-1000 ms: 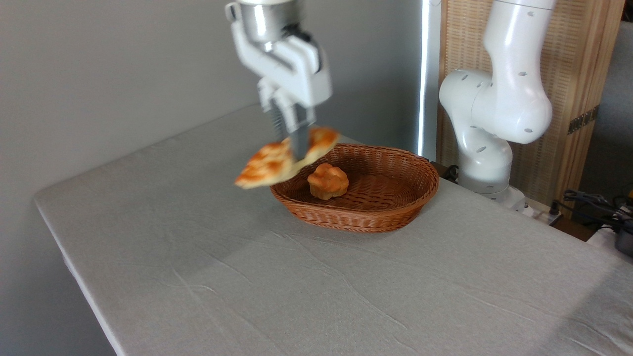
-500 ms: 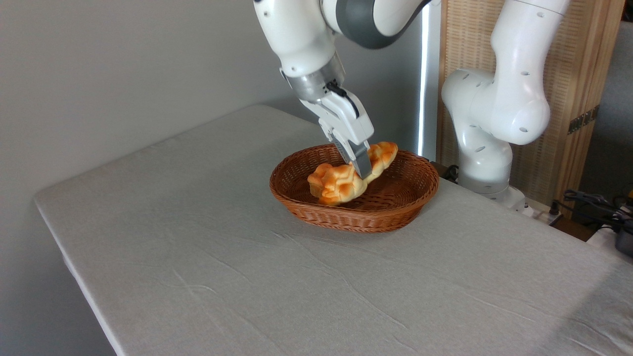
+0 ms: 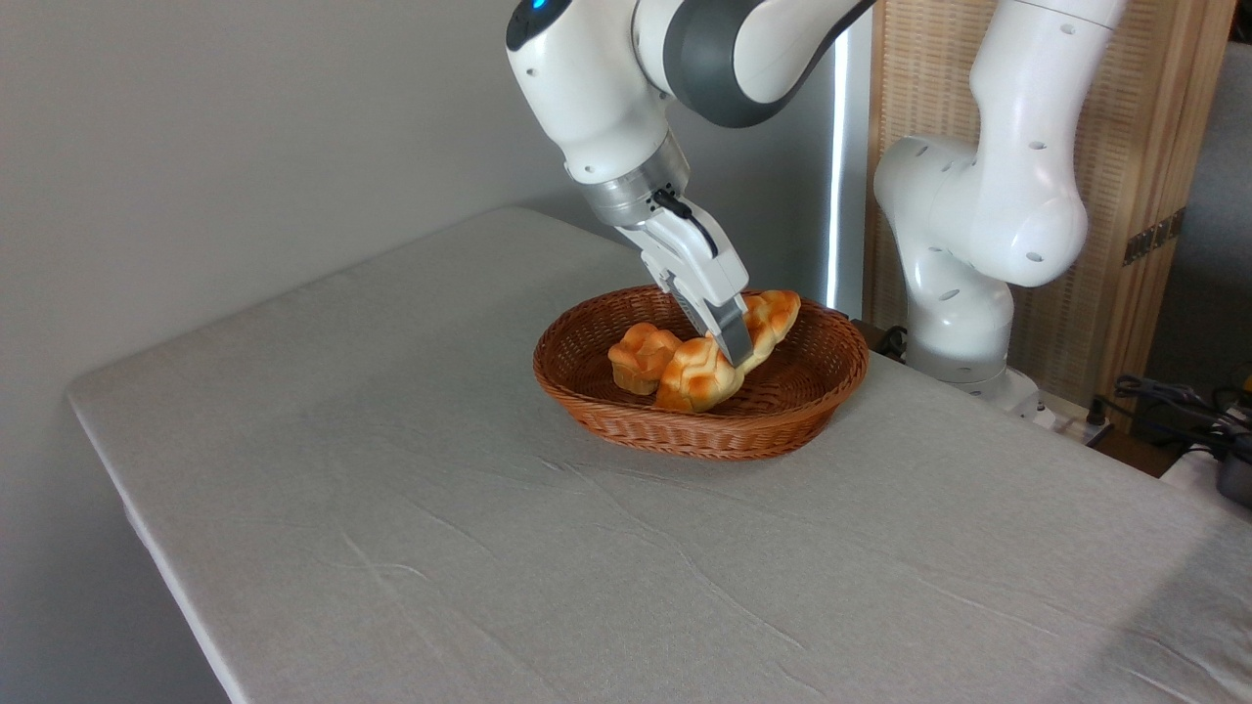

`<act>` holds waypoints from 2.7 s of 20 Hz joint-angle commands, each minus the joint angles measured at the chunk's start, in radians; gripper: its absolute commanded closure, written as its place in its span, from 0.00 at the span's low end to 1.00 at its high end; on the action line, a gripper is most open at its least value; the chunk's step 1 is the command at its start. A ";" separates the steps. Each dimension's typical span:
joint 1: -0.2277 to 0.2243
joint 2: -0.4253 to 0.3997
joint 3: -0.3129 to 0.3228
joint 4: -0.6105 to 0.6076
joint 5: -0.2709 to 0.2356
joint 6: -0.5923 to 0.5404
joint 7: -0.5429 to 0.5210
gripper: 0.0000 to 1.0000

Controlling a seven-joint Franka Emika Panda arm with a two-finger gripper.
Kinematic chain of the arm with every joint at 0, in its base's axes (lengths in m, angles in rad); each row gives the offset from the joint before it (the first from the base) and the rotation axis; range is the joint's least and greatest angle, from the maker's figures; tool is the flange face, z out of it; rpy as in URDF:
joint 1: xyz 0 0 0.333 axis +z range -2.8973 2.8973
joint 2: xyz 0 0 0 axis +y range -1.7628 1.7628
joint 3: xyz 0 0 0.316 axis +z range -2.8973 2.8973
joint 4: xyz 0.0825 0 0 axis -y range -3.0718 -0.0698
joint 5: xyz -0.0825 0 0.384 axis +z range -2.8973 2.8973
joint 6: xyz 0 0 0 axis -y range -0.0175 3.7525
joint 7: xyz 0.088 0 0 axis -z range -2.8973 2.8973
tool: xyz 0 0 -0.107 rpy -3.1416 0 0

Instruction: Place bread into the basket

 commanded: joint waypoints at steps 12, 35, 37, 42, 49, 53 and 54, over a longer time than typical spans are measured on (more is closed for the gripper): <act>-0.012 0.022 0.008 -0.006 -0.003 0.018 -0.011 0.00; 0.019 0.341 0.130 0.735 -0.077 -0.008 -0.014 0.00; 0.019 0.366 0.170 0.778 -0.075 0.005 -0.014 0.00; 0.019 0.387 0.217 0.823 -0.081 0.005 -0.035 0.00; 0.014 0.404 0.189 0.829 -0.074 0.009 -0.115 0.00; 0.016 0.412 0.187 0.829 -0.071 0.033 -0.110 0.00; 0.016 0.413 0.186 0.829 -0.069 0.059 -0.107 0.00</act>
